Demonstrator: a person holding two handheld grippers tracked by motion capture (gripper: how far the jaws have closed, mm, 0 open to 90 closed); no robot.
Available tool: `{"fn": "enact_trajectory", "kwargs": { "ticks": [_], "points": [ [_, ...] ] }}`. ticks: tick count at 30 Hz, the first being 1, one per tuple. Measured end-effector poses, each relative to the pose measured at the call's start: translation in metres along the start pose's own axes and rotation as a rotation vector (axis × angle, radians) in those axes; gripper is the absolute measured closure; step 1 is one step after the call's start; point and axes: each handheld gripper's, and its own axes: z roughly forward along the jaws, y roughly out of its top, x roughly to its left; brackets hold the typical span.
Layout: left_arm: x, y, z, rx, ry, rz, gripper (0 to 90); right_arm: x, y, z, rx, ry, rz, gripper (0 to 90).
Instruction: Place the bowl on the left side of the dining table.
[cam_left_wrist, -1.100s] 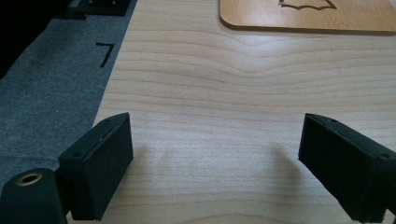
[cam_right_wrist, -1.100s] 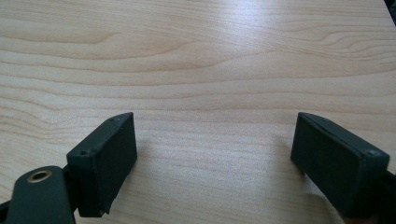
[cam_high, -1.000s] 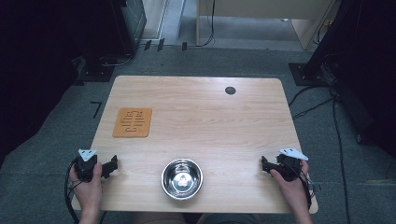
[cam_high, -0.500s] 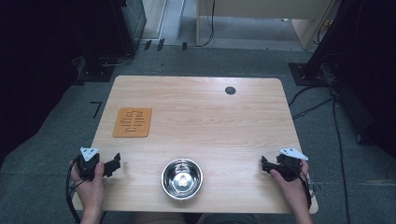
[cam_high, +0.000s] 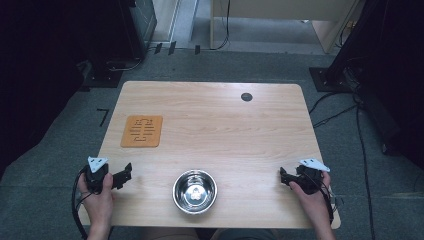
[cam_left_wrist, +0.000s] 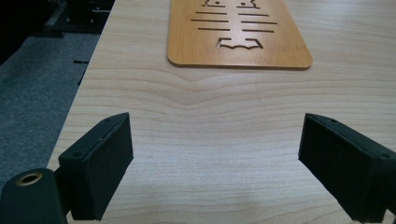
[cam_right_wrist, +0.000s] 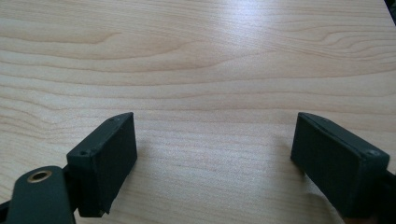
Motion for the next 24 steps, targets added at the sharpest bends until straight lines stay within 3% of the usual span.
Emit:
{"fn": "enact_trajectory", "kwargs": {
  "ticks": [24],
  "points": [
    [-0.0070, 0.0040, -0.0059, -0.016, -0.029, -0.006, 10.1, 0.0000, 0.0000, 0.0000, 0.000, 0.000, 0.000, 13.8]
  ]
}}
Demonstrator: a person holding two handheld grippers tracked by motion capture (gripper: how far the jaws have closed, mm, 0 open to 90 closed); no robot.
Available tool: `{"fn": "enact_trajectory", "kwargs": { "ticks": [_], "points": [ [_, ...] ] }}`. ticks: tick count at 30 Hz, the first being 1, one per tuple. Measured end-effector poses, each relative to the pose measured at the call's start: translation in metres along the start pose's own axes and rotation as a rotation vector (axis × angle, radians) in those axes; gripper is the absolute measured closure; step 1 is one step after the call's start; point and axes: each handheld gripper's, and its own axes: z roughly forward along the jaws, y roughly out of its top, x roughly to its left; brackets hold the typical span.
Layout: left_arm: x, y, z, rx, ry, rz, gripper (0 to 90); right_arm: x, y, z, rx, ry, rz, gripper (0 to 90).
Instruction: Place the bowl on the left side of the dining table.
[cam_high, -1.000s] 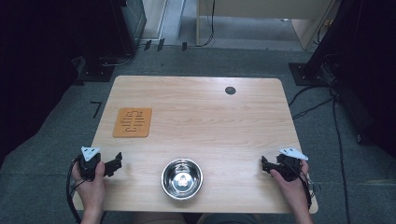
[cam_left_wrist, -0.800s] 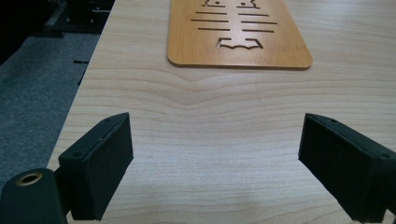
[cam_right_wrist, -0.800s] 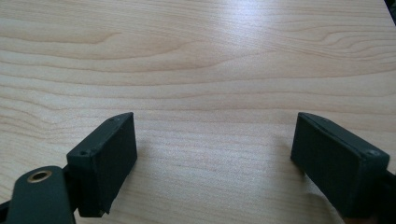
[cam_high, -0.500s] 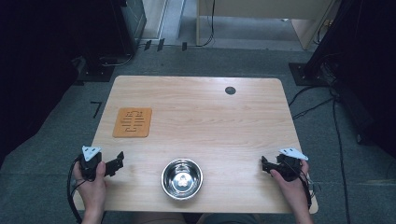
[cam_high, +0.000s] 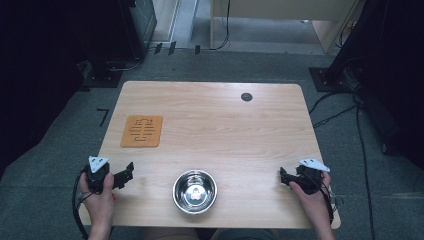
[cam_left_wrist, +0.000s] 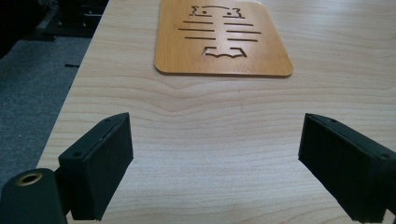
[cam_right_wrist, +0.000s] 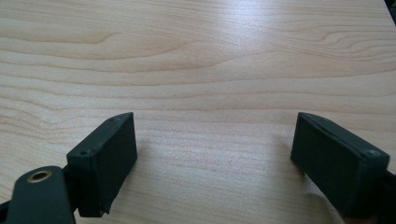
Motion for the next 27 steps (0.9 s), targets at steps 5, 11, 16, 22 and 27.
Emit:
{"fn": "enact_trajectory", "kwargs": {
  "ticks": [5, 11, 16, 22, 27],
  "points": [
    [-0.002, 0.001, -0.001, -0.003, -0.004, 0.002, 10.1, 0.000, 0.000, 0.000, 0.000, 0.000, 0.000, 13.8],
    [-0.006, 0.002, -0.002, -0.007, -0.011, 0.009, 10.1, 0.000, 0.000, 0.000, 0.000, 0.000, 0.000, 13.8],
    [-0.011, 0.003, -0.003, -0.007, -0.022, 0.017, 10.1, 0.000, 0.000, 0.000, 0.000, 0.000, 0.000, 13.8],
    [-0.019, 0.003, -0.005, -0.011, -0.048, 0.026, 10.1, 0.000, 0.000, 0.000, 0.000, 0.000, 0.000, 13.8],
    [-0.025, 0.004, -0.006, -0.009, -0.076, 0.022, 10.1, 0.000, 0.000, 0.000, 0.000, 0.000, 0.000, 13.8]
  ]
}}
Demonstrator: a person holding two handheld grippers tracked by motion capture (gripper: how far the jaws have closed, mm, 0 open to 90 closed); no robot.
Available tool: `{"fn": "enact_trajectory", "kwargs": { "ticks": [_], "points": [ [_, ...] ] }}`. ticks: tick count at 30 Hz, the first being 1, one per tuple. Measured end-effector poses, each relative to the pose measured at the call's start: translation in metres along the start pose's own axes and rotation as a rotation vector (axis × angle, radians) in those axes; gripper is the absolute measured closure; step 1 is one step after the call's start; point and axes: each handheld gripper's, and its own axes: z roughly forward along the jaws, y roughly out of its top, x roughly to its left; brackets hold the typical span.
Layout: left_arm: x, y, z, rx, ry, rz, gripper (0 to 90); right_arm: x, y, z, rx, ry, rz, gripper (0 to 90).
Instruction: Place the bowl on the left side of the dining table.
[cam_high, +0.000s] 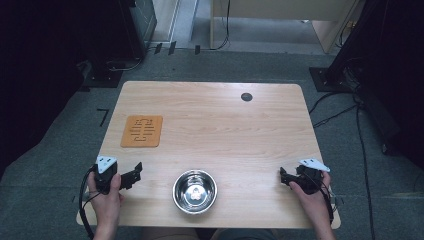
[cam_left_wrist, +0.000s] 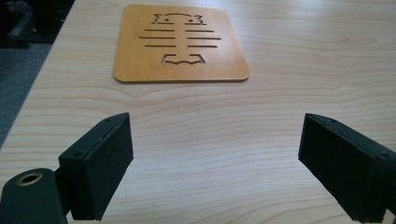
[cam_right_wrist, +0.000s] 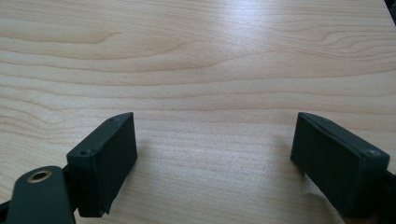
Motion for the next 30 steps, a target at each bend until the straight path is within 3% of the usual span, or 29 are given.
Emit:
{"fn": "enact_trajectory", "kwargs": {
  "ticks": [30],
  "points": [
    [-0.032, -0.002, 0.001, 0.008, -0.053, 0.064, 10.2, 0.000, 0.000, 0.000, 0.000, 0.000, 0.000, 13.8]
  ]
}}
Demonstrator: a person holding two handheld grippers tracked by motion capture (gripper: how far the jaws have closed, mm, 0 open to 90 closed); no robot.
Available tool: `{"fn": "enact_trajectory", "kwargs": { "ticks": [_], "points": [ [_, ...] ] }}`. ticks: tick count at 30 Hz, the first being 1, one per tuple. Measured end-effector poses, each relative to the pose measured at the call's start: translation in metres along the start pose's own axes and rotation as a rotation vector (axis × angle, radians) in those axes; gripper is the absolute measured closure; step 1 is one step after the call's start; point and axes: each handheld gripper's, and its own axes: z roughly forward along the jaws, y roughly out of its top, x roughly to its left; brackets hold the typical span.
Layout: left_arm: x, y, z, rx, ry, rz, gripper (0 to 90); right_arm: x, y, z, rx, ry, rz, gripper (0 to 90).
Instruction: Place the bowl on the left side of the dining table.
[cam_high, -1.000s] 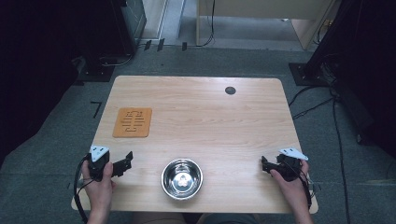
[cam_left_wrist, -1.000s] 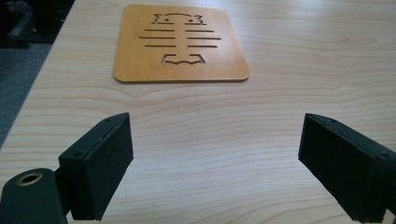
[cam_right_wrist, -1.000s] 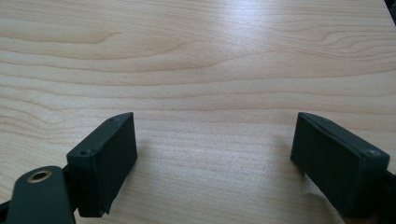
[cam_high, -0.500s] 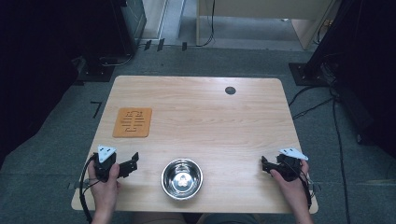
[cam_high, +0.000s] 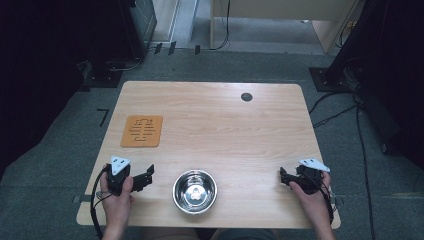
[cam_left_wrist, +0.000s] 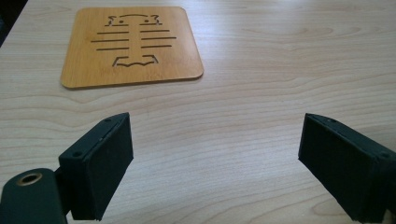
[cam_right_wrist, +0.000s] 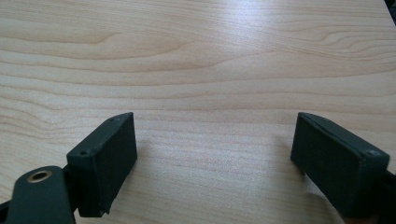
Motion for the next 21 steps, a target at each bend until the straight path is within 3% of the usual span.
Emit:
{"fn": "enact_trajectory", "kwargs": {
  "ticks": [21],
  "points": [
    [-0.025, -0.001, 0.001, 0.010, -0.060, 0.044, 10.1, 0.000, 0.000, 0.000, 0.000, 0.000, 0.000, 13.8]
  ]
}}
